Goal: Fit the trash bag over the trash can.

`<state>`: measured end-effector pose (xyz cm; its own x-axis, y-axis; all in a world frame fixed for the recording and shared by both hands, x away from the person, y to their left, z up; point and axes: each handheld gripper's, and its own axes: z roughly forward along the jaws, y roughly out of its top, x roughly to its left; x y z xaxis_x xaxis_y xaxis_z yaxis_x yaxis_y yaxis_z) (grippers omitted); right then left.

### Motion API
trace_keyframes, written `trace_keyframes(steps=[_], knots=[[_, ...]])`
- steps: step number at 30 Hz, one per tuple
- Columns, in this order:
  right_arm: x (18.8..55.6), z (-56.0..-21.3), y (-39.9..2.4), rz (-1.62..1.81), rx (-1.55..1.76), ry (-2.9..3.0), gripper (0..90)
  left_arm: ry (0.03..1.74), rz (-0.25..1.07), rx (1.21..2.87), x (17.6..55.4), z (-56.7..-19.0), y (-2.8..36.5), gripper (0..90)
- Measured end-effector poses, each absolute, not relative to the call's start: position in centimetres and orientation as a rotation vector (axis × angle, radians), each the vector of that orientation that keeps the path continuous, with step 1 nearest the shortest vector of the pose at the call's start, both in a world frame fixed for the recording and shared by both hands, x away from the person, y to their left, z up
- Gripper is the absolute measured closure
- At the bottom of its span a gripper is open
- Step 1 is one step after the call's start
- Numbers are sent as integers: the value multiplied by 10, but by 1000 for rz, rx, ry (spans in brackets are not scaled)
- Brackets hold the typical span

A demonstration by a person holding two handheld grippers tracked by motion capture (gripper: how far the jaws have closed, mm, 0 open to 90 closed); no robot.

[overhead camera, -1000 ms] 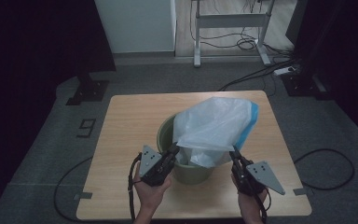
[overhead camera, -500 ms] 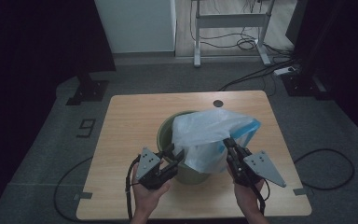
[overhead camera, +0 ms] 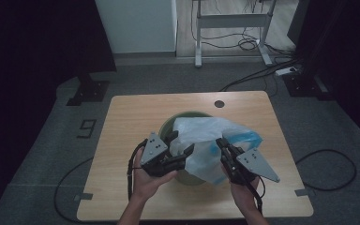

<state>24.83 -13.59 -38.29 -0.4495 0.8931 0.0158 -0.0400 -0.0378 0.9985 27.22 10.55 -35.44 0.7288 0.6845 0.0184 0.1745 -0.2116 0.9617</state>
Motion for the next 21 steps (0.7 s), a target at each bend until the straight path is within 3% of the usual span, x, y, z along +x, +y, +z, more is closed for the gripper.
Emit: trace_keyframes(steps=[5,10,12,13,15,18,21], knots=[[248,-382,-135,1591,924,1502,887,689,585,1810,281,-360,95,389],[247,-381,-135,1601,914,1507,885,724,570,1823,285,-364,90,614],[246,-382,-135,1603,911,1510,845,750,567,1817,287,-365,89,704],[246,-382,-134,1606,906,1513,793,760,564,1807,287,-365,89,745],[242,-383,-132,1610,895,1521,593,788,553,1772,289,-365,91,812],[229,-388,-128,1628,852,1497,364,825,562,1700,291,-363,98,853],[213,-396,-128,1659,845,1505,286,864,553,1648,294,-363,107,879]])
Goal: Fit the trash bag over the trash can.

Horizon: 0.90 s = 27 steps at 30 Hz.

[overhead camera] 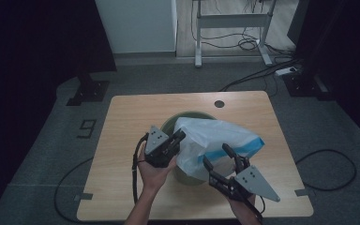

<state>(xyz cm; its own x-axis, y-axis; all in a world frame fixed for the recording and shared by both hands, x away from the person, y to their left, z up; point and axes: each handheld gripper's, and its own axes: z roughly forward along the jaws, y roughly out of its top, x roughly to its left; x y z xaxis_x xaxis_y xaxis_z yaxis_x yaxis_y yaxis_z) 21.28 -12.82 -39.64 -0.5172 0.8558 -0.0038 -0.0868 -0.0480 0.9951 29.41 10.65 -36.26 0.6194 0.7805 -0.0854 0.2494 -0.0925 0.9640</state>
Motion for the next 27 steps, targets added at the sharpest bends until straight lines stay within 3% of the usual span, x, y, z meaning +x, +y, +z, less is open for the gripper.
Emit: trace_keyframes(steps=[5,14,27], knots=[[198,-420,-136,1646,885,1524,236,921,538,1592,297,-363,121,888],[210,-456,-167,1509,1108,1475,196,960,526,1542,298,-362,141,888],[232,-465,-175,1570,1197,1486,253,935,509,1534,295,-361,147,886]])
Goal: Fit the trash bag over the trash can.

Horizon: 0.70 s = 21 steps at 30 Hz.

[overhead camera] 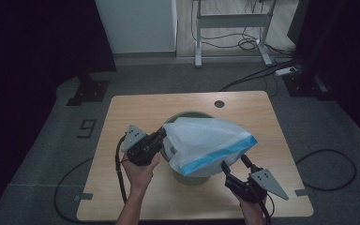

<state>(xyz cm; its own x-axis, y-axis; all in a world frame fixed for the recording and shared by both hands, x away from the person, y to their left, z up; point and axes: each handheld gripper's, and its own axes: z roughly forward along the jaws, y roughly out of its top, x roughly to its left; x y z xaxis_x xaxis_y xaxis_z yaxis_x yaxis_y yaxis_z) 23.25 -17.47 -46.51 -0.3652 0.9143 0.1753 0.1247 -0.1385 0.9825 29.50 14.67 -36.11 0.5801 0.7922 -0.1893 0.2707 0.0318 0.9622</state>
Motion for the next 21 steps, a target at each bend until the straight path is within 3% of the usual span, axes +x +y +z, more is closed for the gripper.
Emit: trace_keyframes(steps=[2,5,8,14,21], knots=[[237,-464,-174,1616,1205,1496,368,937,502,1534,296,-362,149,886],[241,-460,-172,1590,1184,1520,698,938,491,1533,295,-363,152,886],[244,-450,-176,1524,1182,1517,843,933,489,1534,294,-364,156,886],[262,-410,-197,1411,1139,1488,870,920,481,1543,293,-361,170,883],[309,-361,-195,1315,1096,1477,871,920,461,1558,288,-367,179,879]])
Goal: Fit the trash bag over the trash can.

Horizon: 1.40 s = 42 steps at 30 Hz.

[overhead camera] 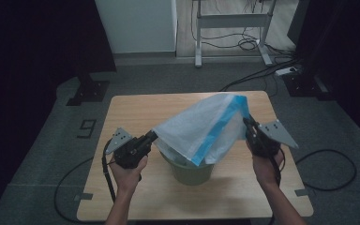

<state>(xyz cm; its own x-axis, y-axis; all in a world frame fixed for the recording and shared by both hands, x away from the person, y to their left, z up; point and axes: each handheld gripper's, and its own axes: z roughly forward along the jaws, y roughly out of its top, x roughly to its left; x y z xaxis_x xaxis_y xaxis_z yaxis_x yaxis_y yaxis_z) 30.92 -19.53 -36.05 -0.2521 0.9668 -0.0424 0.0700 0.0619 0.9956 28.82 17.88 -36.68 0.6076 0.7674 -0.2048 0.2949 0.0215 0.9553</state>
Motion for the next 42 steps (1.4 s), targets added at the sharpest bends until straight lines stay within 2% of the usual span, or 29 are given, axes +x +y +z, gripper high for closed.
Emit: trace_keyframes(steps=[6,12,14,17,20,23,31,37,42], knots=[[339,-343,-178,1284,1084,1484,871,897,406,1631,282,-383,171,872],[344,-341,-168,1316,1045,1496,871,856,346,1684,276,-393,161,845],[342,-342,-166,1321,1025,1509,872,823,320,1693,274,-391,159,751],[339,-346,-165,1331,1013,1522,871,785,323,1701,267,-381,158,512],[339,-349,-168,1328,1014,1529,871,740,312,1691,259,-366,161,396],[339,-353,-174,1323,1031,1529,872,703,312,1677,253,-352,164,339],[337,-354,-187,1303,1039,1531,872,643,336,1687,249,-332,162,277],[332,-353,-180,1298,1011,1542,872,684,392,1691,272,-319,149,297],[328,-356,-170,1308,985,1560,871,699,378,1689,292,-308,140,301]])
